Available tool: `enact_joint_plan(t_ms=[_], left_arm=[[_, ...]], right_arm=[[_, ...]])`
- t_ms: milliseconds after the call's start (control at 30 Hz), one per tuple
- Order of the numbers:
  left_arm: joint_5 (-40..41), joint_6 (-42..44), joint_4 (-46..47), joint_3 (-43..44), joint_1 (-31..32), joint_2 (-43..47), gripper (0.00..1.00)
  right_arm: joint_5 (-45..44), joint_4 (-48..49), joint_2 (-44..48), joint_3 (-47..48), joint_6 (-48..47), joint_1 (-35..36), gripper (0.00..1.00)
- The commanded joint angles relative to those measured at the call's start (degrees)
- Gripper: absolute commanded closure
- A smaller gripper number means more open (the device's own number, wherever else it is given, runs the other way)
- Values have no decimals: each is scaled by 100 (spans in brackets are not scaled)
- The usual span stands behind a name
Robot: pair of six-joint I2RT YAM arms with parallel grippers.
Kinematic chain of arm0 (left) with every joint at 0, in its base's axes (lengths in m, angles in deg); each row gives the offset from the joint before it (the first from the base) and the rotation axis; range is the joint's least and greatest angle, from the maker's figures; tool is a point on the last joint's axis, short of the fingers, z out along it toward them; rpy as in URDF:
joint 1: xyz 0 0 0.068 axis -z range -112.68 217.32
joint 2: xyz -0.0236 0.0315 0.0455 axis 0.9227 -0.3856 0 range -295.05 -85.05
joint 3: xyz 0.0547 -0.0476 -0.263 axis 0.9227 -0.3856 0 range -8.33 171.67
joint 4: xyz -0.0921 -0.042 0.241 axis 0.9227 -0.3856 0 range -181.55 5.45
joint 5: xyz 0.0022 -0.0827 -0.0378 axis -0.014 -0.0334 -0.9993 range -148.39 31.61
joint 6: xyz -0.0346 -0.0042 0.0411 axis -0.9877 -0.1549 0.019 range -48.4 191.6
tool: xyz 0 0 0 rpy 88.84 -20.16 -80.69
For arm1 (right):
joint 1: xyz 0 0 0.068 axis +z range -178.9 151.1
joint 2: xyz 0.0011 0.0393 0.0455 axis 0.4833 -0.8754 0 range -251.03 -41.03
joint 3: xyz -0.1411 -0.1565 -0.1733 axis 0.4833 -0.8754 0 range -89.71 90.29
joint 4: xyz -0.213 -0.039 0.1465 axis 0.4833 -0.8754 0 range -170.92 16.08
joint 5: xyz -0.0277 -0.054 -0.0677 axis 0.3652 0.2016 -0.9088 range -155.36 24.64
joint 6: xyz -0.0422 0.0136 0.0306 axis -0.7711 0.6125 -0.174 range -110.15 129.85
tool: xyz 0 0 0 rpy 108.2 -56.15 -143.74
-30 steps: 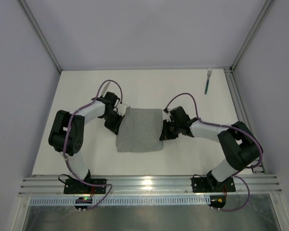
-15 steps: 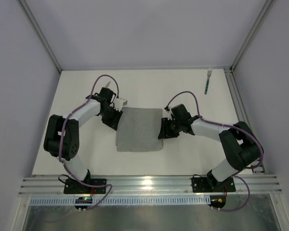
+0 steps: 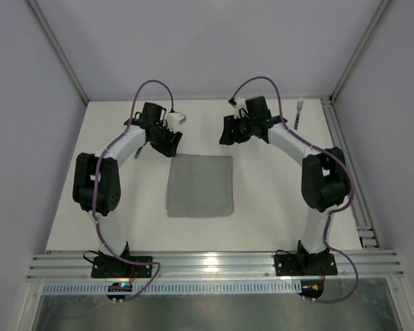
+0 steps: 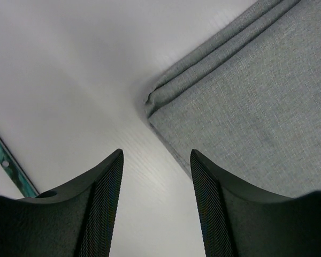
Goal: Fold the napkin into a case and place the utensils inside
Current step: Move the lower triangle-folded napkin to the center of the board.
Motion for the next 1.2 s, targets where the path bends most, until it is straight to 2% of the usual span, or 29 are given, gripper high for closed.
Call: enact_joint_plan(t_ms=[0, 100, 167, 300, 400, 500, 600, 700, 733, 800, 867, 967, 1167], left_arm=[[-474, 460, 395, 229, 26, -309, 44], [-598, 767, 474, 256, 79, -512, 44], [-616, 995, 483, 265, 105, -661, 44], [-677, 1128, 510, 282, 123, -837, 44], [-564, 1111, 562, 291, 132, -925, 45], [-467, 1111, 580, 300, 141, -1013, 55], [-353, 1155, 571, 291, 176, -1101, 70], [-282, 1120, 615, 282, 220, -1145, 84], [-308, 1102, 615, 282, 220, -1136, 91], [-334, 1076, 563, 248, 220, -1093, 99], [-317, 1076, 536, 203, 220, -987, 100], [-308, 1041, 483, 89, 211, -759, 100], [-238, 734, 958, -192, 158, -205, 100]], right_arm=[[654, -550, -530, 913, -1110, 32, 45], [1120, -1209, -1260, 1599, -1437, 41, 42], [1470, -1464, -1613, 1708, -1587, 110, 42], [1377, -1404, -1824, 1638, -1921, 348, 40], [1254, -1246, -1991, 1690, -1834, 419, 40], [1209, -1254, -2131, 1769, -1746, 419, 40], [1095, -1263, -2167, 1734, -1763, 436, 41], [1024, -1237, -2185, 1743, -1711, 428, 54], [1007, -1219, -2193, 1743, -1711, 428, 66], [989, -1202, -2194, 1717, -1711, 428, 78], [963, -1175, -2193, 1708, -1719, 436, 91], [1076, -1140, -2167, 1699, -1790, 419, 97], [1341, -798, -2132, 1646, -1482, 252, 97]])
